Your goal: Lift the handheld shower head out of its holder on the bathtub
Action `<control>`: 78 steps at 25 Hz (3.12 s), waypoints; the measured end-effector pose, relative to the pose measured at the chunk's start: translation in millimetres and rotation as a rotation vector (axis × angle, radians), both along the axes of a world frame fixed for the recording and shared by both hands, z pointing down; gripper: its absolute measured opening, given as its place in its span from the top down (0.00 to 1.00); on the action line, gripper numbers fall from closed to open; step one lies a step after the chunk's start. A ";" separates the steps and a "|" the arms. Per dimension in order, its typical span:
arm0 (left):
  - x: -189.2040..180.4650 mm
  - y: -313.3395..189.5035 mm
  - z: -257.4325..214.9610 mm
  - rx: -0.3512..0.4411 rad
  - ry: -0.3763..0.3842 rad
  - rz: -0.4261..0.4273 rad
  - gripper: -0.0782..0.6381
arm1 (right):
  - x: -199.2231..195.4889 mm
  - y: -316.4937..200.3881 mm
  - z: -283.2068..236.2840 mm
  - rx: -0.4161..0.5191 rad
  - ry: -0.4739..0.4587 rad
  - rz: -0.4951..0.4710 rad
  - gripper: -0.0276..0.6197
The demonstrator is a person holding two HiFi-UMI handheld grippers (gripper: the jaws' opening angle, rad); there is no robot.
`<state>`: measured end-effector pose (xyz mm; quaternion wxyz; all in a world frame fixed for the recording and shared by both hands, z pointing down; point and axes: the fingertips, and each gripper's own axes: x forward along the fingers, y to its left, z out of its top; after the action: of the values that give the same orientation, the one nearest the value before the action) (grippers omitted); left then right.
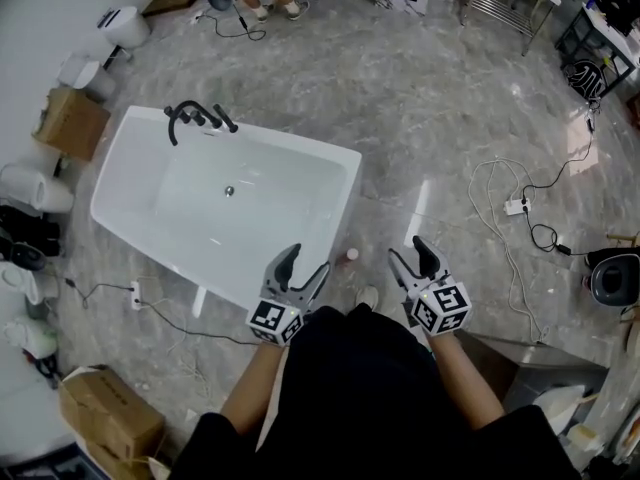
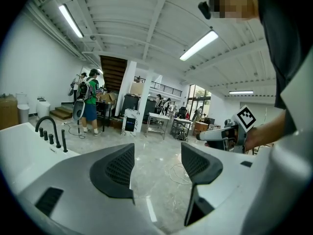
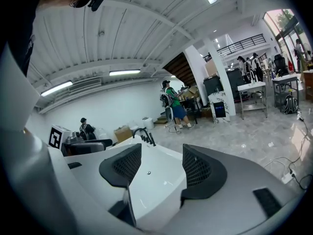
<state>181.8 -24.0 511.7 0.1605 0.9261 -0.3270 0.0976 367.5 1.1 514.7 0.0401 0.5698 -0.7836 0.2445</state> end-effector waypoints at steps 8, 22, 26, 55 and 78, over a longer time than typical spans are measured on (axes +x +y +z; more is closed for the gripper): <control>-10.2 -20.6 10.1 -0.017 0.014 -0.058 0.51 | -23.8 -36.1 3.0 -0.016 -0.004 -0.083 0.60; -52.6 -106.5 44.3 -0.050 0.056 -0.126 0.50 | -77.1 -136.7 18.2 -0.052 0.061 -0.151 0.60; -71.7 -139.9 52.3 -0.051 0.069 -0.162 0.50 | -102.0 -166.8 18.8 -0.048 0.071 -0.182 0.60; -165.5 -398.0 170.4 -0.043 -0.017 -0.367 0.50 | -216.9 -291.2 73.6 -0.104 0.046 -0.382 0.60; -256.7 -562.9 251.8 -0.095 -0.044 -0.640 0.49 | -237.5 -341.0 122.9 -0.139 0.001 -0.445 0.60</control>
<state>-74.9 -586.9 763.5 0.2192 0.7653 -0.6002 0.0772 130.0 -339.9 637.6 0.1326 0.3788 -0.8712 0.2826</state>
